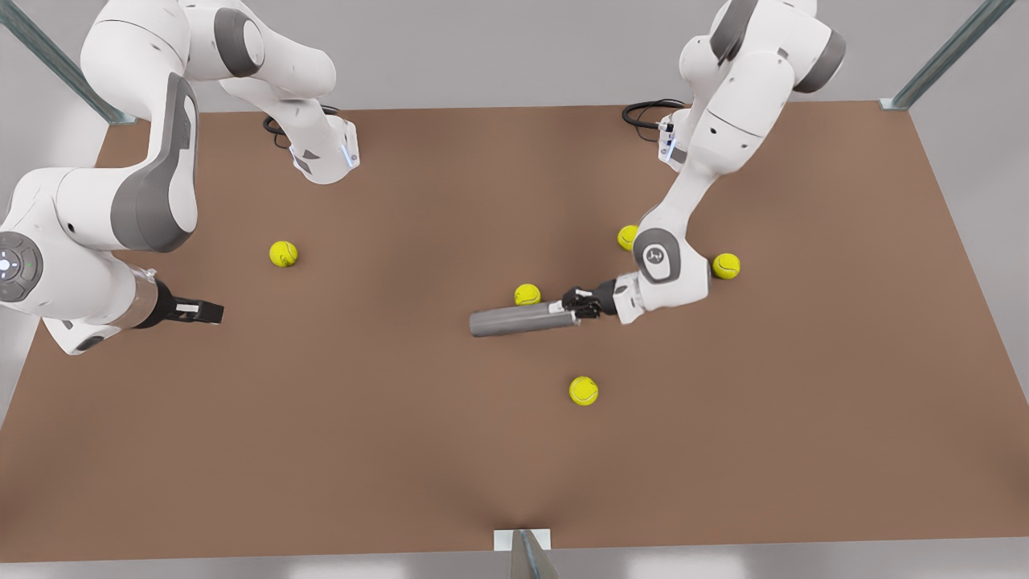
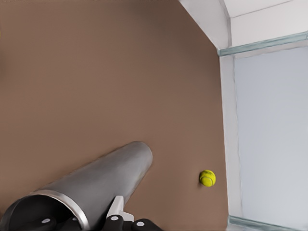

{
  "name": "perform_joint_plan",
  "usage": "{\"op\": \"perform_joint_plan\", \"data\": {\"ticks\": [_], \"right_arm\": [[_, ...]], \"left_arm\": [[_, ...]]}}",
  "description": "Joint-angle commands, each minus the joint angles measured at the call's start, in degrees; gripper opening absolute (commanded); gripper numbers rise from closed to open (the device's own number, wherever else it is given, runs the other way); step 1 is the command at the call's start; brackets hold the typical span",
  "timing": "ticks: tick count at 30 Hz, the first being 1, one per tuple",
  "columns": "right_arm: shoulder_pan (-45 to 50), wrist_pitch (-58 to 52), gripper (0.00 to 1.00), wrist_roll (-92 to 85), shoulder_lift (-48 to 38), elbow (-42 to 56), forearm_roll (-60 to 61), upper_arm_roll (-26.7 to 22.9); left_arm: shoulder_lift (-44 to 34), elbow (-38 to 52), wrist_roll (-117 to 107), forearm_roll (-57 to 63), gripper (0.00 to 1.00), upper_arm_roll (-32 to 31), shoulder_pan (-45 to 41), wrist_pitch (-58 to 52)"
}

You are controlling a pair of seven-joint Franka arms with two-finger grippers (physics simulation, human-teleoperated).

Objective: Put the tennis tube upright

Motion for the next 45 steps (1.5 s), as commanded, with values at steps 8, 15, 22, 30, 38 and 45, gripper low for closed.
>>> {"op": "perform_joint_plan", "data": {"ticks": [8,15,22,30,38,45], "right_arm": [[-0.09,0.01,1.00,-0.07,-0.07,0.11,-0.15,0.00],[-0.35,-0.16,1.00,-0.24,-0.16,0.11,-0.15,0.00],[-0.44,-0.16,1.00,-0.33,-0.07,0.03,-0.15,0.00],[-0.53,-0.16,1.00,0.02,-0.07,-0.06,-0.24,-0.18],[-0.44,-0.16,1.00,-0.16,0.02,-0.06,0.12,-0.18],[-0.44,-0.07,1.00,-0.33,0.02,-0.32,-0.06,-0.18]], "left_arm": [[-5.43,-1.40,-16.85,0.99,0.21,1.04,0.09,-0.35],[-8.86,-0.26,-26.86,21.90,0.21,4.74,1.67,-3.34],[-10.80,6.15,-36.62,40.97,0.21,6.93,4.13,-13.70],[-10.62,18.72,-45.15,59.78,0.21,10.54,5.71,-26.98],[-10.36,23.56,-48.66,74.11,0.21,10.62,6.24,-28.21],[-7.63,26.99,-65.01,81.23,0.21,10.54,6.68,-24.35]]}}
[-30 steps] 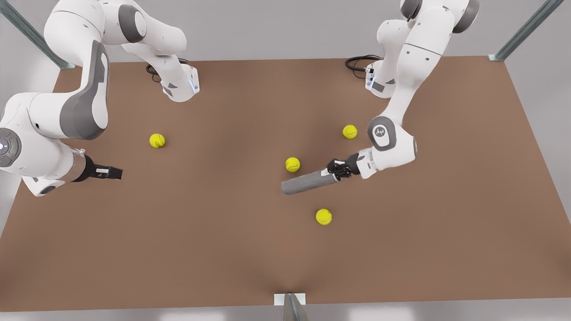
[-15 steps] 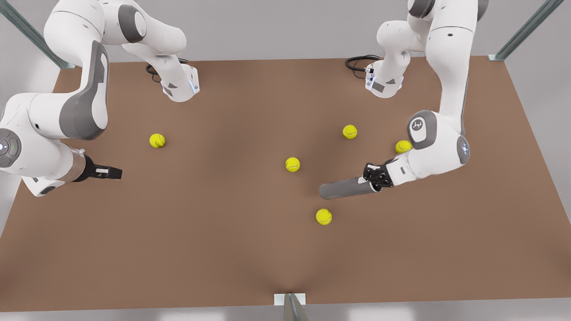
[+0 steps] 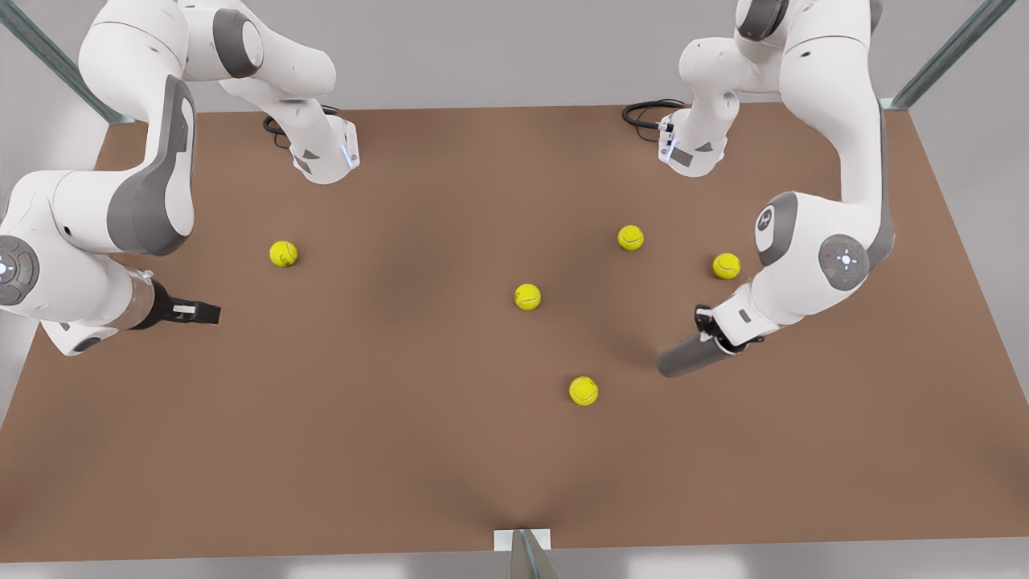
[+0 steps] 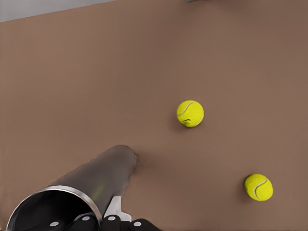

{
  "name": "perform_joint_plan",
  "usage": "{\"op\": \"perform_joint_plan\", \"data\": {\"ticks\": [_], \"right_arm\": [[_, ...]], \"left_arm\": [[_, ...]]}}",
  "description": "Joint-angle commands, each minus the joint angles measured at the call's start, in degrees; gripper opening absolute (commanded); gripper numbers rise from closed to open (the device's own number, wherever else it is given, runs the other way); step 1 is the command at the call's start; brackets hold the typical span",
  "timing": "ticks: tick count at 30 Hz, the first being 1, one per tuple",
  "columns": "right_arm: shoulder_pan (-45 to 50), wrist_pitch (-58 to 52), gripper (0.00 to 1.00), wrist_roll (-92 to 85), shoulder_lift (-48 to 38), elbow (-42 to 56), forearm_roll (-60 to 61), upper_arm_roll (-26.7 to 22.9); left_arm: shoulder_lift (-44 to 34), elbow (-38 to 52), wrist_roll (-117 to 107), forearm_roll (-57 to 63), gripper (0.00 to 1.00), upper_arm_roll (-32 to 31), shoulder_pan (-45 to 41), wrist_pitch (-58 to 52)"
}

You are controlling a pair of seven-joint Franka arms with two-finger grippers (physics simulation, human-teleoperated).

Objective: Put the tennis tube upright

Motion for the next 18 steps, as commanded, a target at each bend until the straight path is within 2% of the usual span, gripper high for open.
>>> {"op": "perform_joint_plan", "data": {"ticks": [1,15,16,17,18], "right_arm": [[-0.07,0.04,1.00,-0.11,-0.08,0.02,0.00,0.00],[0.01,-0.05,1.00,0.77,-0.08,0.02,0.61,0.09],[0.01,-0.05,1.00,0.59,-0.08,0.02,0.53,0.09],[0.01,-0.05,1.00,0.51,-0.08,0.02,0.53,0.00],[0.01,-0.05,1.00,0.51,-0.08,0.02,0.53,0.00]], "left_arm": [[0.91,0.04,-23.78,2.69,0.21,0.08,0.20,3.30],[4.51,-0.05,-26.86,5.06,0.21,0.43,1.52,3.65],[4.60,-0.05,-26.86,6.72,0.59,0.34,1.52,3.65],[4.86,-0.05,-26.86,7.61,0.84,0.34,1.52,3.65],[4.86,-0.05,-26.86,7.61,1.00,0.34,1.52,3.65]]}}
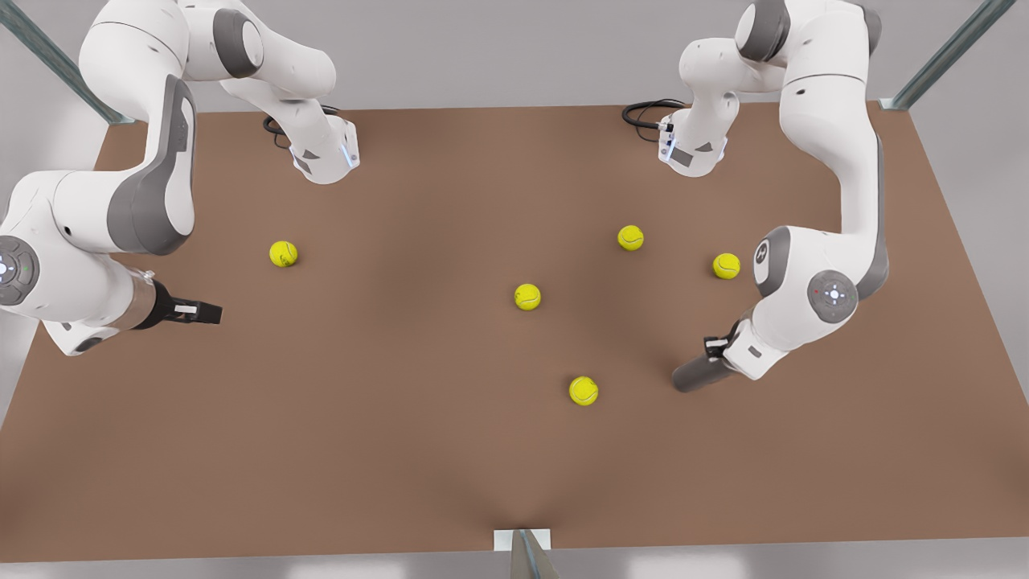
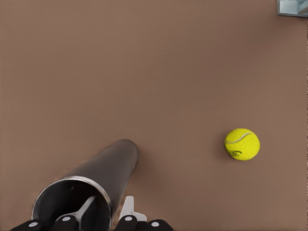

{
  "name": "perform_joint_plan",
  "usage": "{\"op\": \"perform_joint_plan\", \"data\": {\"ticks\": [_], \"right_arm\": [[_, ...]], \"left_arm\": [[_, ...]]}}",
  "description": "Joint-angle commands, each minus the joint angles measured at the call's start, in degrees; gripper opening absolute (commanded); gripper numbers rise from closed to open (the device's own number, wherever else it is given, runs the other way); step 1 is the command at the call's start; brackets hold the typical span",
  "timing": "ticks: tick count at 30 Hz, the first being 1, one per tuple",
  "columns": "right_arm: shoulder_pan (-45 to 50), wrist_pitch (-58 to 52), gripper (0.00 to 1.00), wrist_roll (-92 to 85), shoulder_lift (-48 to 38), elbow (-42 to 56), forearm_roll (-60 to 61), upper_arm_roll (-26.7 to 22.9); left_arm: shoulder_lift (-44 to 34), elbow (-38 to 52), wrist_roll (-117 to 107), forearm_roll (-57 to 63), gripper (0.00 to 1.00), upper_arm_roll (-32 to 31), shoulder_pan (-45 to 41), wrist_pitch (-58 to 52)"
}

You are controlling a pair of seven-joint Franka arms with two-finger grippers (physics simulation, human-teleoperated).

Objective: Put the tennis tube upright

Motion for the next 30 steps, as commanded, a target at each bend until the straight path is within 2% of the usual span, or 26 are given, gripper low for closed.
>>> {"op": "perform_joint_plan", "data": {"ticks": [1,13,14,17,20,23,30], "right_arm": [[0.01,-0.03,1.00,0.22,-0.08,0.03,0.03,-0.04],[0.27,-0.03,1.00,0.49,-0.08,0.03,-0.06,-0.05],[0.27,-0.03,1.00,0.49,-0.08,0.03,-0.06,-0.04],[0.18,-0.03,1.00,0.49,-0.08,-0.06,0.03,0.04],[0.27,-0.03,1.00,0.49,-0.08,0.03,-0.06,0.04],[1.94,-0.03,1.00,0.14,-0.43,0.55,-0.33,0.31],[1.68,-0.47,1.00,-0.39,-0.52,0.73,3.10,0.31]], "left_arm": [[0.00,0.04,-11.11,3.35,1.00,-0.07,0.02,0.00],[-1.67,0.13,-10.58,3.44,1.00,-0.33,-0.24,-0.70],[-2.55,0.31,-10.40,3.44,1.00,-0.33,-0.24,-2.72],[-3.52,10.32,-1.80,3.44,1.00,-0.16,0.29,-19.15],[-10.37,10.24,0.67,3.35,1.00,0.19,0.55,-24.96],[-13.10,8.75,0.67,5.63,1.00,0.81,0.29,-25.05],[-13.10,8.39,0.67,5.55,1.00,0.81,0.29,-25.05]]}}
